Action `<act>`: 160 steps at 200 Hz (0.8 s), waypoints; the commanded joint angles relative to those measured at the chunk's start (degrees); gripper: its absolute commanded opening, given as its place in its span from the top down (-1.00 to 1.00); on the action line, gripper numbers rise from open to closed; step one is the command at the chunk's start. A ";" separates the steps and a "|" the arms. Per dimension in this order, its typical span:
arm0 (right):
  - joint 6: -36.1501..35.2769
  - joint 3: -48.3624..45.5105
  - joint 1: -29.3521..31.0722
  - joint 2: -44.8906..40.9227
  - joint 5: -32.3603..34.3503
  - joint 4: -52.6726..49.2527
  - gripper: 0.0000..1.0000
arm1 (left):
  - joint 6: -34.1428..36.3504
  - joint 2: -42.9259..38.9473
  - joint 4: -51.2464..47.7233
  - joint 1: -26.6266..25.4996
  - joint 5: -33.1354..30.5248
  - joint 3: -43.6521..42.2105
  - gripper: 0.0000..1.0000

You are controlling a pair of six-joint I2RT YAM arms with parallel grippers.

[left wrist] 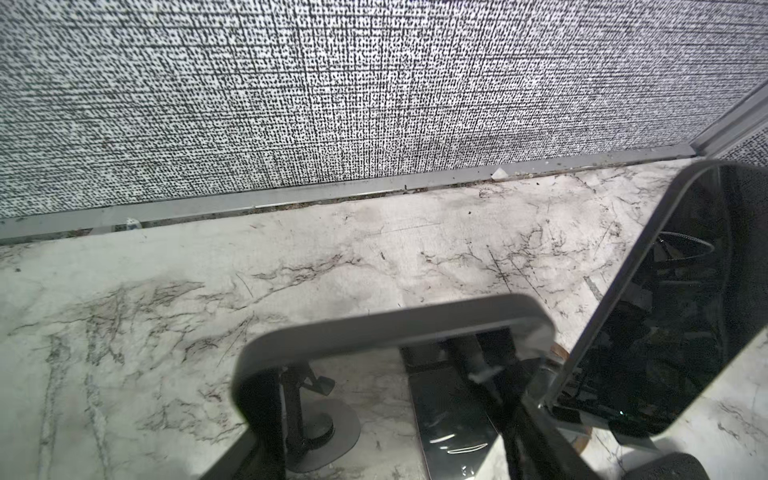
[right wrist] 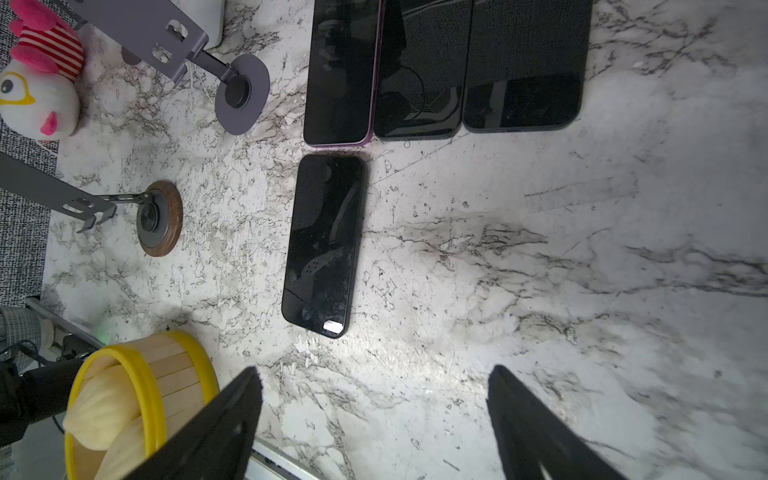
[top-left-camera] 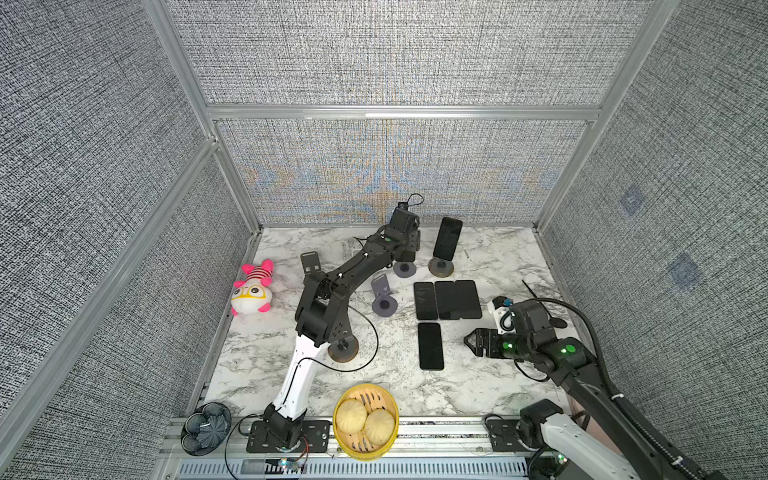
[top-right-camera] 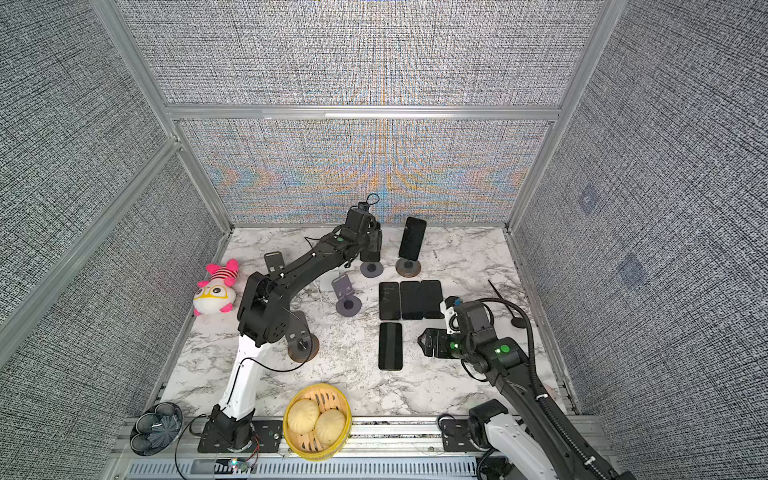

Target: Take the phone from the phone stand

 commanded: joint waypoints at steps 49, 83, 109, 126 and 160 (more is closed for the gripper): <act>-1.23 0.88 -0.09 2.22 -1.18 2.70 -0.72 | -1.11 -12.01 3.28 -0.02 4.74 -8.53 -0.29; -3.57 2.44 -0.10 3.56 -4.79 5.51 -0.72 | -1.35 -19.98 2.08 -0.08 9.56 -13.06 -0.29; -5.42 4.64 -0.10 4.19 -8.34 5.95 -0.73 | -2.70 -25.61 0.26 0.26 18.44 -17.40 -0.29; -6.78 5.91 -0.10 4.66 -12.64 6.80 -0.73 | -4.70 -29.67 -1.23 1.08 25.10 -20.87 -0.29; -7.27 7.92 -0.10 5.63 -14.94 9.23 -0.71 | -7.55 -39.26 -3.06 4.41 34.95 -29.12 -0.26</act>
